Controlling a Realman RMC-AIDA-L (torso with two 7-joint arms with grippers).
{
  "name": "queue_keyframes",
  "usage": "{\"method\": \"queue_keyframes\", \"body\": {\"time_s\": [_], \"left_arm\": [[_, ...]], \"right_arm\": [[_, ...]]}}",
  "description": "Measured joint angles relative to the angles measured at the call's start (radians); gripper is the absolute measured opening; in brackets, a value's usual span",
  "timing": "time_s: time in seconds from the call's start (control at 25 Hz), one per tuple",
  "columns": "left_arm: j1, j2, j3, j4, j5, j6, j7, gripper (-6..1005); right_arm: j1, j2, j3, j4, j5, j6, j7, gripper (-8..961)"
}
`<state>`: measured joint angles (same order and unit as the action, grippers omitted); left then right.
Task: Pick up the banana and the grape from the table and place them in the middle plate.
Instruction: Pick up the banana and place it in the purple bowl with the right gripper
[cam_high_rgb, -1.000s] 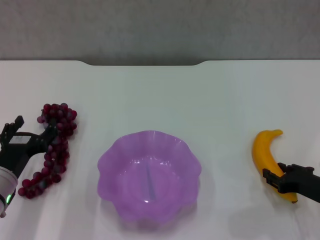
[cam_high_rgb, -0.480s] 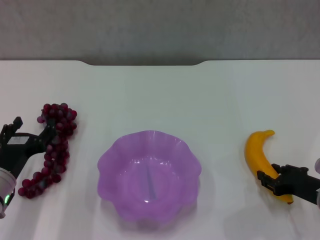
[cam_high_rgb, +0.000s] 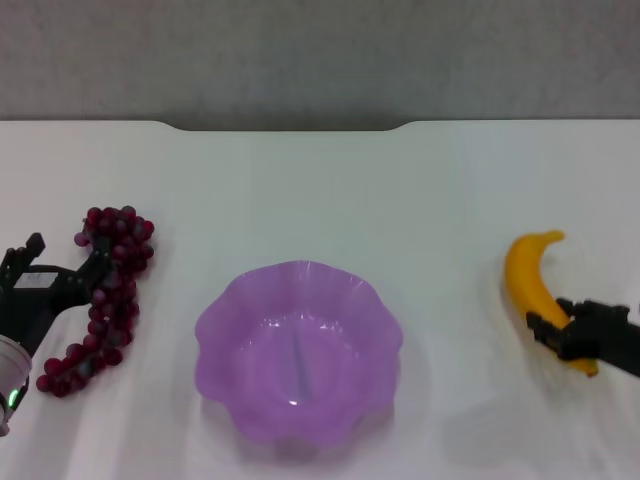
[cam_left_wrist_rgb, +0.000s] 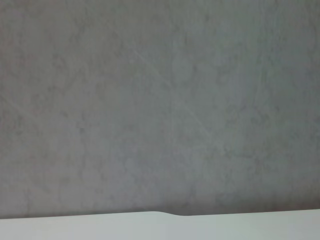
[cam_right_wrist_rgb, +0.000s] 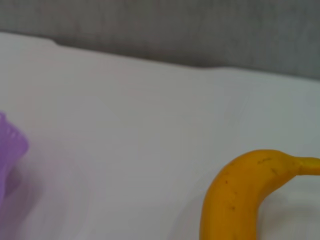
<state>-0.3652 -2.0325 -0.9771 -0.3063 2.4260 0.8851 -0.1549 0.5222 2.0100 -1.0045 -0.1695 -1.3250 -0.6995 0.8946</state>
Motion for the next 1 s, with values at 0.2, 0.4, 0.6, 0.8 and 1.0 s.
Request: {"method": "queue_keyframes", "body": {"time_s": [0.2, 0.4, 0.6, 0.8, 1.0], "left_arm": [[0.002, 0.000, 0.000, 0.004, 0.001, 0.000, 0.000, 879], [0.002, 0.000, 0.000, 0.004, 0.001, 0.000, 0.000, 878], [-0.001, 0.000, -0.001, 0.006, -0.004, 0.000, 0.000, 878], [-0.002, 0.000, -0.004, 0.006, -0.005, 0.000, 0.000, 878], [-0.002, 0.000, -0.002, 0.005, -0.005, 0.000, 0.000, 878]], "right_arm": [[0.000, -0.002, -0.016, -0.108, -0.018, -0.025, 0.081, 517], [-0.014, -0.002, -0.030, -0.208, -0.054, -0.150, 0.154, 522], [0.012, 0.000, -0.078, -0.248, -0.060, -0.350, 0.161, 527], [0.053, -0.002, -0.196, -0.249, -0.060, -0.490, 0.219, 532], [0.111, 0.000, -0.375, -0.243, -0.060, -0.497, 0.308, 537]]}}
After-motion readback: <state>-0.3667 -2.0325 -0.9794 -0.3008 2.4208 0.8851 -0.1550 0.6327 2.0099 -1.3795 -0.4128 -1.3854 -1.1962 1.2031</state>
